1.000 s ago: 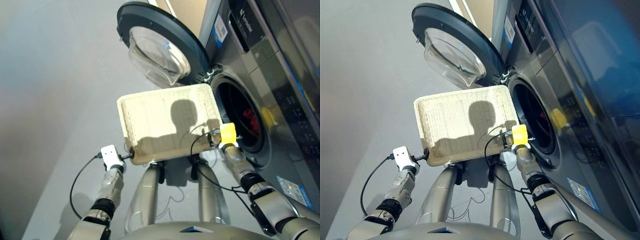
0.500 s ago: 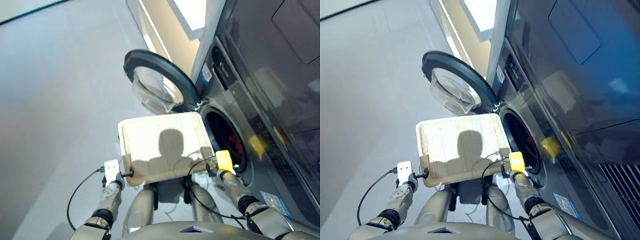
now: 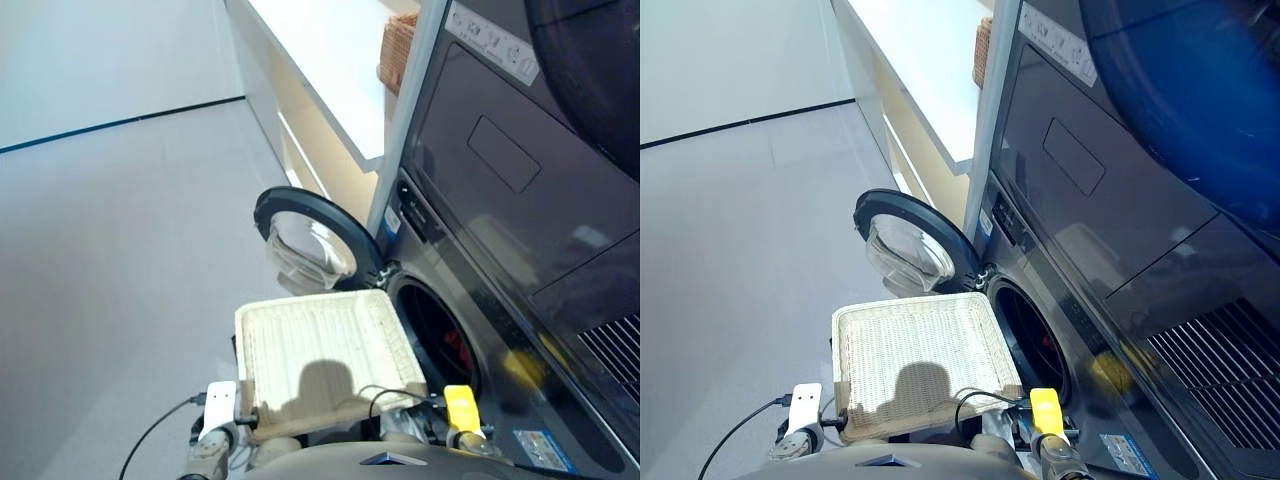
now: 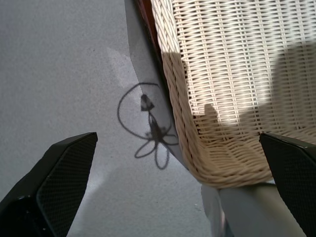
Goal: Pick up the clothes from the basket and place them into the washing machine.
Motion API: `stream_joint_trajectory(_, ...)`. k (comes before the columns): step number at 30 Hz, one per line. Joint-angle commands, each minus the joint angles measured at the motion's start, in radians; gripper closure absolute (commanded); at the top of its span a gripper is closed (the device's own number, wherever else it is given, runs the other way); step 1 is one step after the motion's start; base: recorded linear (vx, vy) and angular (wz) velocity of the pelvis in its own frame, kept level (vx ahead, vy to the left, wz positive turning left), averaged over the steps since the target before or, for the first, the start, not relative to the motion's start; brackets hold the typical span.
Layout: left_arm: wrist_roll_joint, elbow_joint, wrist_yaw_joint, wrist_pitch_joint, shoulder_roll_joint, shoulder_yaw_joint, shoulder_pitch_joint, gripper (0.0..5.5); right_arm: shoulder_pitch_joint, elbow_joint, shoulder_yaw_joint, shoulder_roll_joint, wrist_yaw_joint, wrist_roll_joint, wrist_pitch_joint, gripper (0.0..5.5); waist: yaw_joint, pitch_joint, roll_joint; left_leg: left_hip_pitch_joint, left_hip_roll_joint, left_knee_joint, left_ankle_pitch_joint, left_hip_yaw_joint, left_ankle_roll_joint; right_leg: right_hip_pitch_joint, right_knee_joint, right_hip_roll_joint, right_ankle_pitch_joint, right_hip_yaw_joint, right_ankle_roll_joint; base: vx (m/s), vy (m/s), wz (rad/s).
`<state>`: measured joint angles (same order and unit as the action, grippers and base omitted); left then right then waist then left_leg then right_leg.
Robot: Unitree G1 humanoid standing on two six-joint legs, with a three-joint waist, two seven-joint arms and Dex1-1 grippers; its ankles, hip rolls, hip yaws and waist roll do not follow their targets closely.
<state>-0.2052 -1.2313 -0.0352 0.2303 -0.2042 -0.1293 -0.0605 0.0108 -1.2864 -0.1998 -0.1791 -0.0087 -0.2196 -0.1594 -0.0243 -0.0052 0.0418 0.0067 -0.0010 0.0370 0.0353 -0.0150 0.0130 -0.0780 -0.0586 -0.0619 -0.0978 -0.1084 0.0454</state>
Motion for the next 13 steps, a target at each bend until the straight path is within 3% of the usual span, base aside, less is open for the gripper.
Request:
stream_joint_trajectory(1, 0.039, -0.06, -0.013, 0.003, 0.013, 0.045, 0.024, 0.0, 0.001, -0.039, -0.005, 0.007, 0.024, 0.026, 0.003, 0.0, 0.014, -0.023, -0.011, -0.04, -0.042, 0.05, -0.097, -0.061, -0.032, 0.015, 0.02, 0.016, 0.0, -0.016, 0.055, 0.0, 0.0, 0.0)
stream_joint_trajectory(13, 0.035, -0.072, -0.026, -0.007, 0.021, 0.05, 0.009, 0.0, 0.007, -0.086, 0.015, 0.027, 0.044, -0.008, 0.022, 0.0, 0.01, -0.053, -0.01, 0.017, -0.038, 0.05, -0.08, -0.056, -0.023, 0.065, 0.033, 0.018, 0.02, -0.002, 0.053, 0.0, 0.0, 0.0)
